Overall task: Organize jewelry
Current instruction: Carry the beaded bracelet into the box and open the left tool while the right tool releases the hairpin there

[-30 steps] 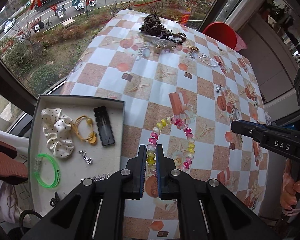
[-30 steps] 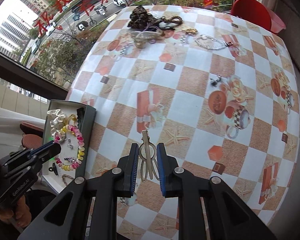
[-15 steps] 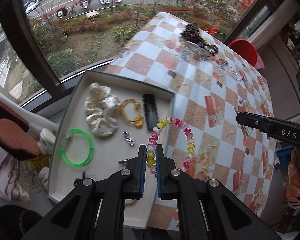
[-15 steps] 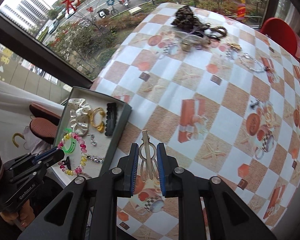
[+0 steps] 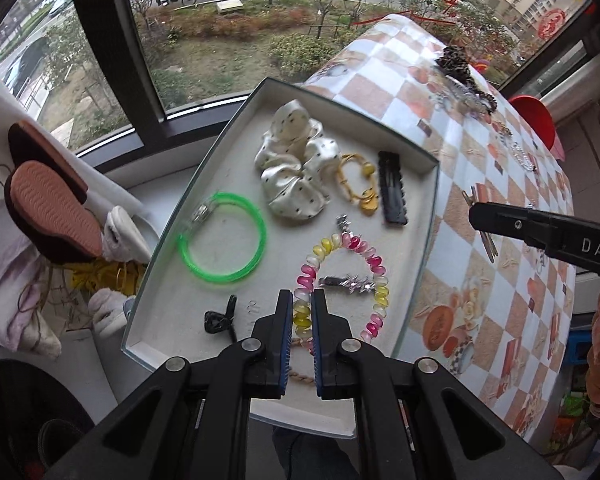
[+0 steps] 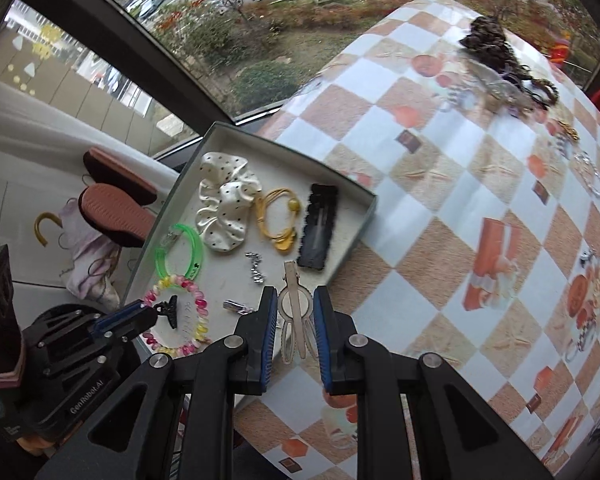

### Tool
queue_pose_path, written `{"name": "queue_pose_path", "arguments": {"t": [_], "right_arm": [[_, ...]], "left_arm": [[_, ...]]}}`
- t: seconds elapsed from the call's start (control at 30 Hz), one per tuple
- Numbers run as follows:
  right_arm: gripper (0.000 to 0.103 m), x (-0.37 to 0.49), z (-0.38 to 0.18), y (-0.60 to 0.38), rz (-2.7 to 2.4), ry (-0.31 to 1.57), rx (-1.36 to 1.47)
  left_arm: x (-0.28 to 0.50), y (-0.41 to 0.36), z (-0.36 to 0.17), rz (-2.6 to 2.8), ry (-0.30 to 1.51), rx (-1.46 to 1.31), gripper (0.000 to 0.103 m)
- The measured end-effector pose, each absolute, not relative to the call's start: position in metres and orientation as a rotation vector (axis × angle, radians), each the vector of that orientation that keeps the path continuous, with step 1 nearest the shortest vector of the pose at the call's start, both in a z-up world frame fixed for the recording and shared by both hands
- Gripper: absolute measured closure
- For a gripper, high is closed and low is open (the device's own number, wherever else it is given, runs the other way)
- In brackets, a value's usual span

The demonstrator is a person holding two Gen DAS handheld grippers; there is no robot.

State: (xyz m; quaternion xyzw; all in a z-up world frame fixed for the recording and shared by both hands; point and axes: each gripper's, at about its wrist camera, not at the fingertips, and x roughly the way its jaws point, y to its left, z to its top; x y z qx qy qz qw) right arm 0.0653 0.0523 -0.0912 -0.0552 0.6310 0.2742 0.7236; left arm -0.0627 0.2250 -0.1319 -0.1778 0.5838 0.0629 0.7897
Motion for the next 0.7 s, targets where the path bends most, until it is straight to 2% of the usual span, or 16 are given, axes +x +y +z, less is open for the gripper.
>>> {"name": "queue_pose_path", "arguments": {"t": [0.33,0.7], "right_arm": [[0.083,0.065,-0.131,0.085,0.608,1.461,-0.197],[0.083,0.066,-0.170,0.104,0.575,1.513,-0.264]], "left_arm": [[-0.066,0.235,-0.174,0.168,1.320,-0.384,0.090],[-0.063,0.237,-0.197,0.191,1.354,-0.355,0.090]]}}
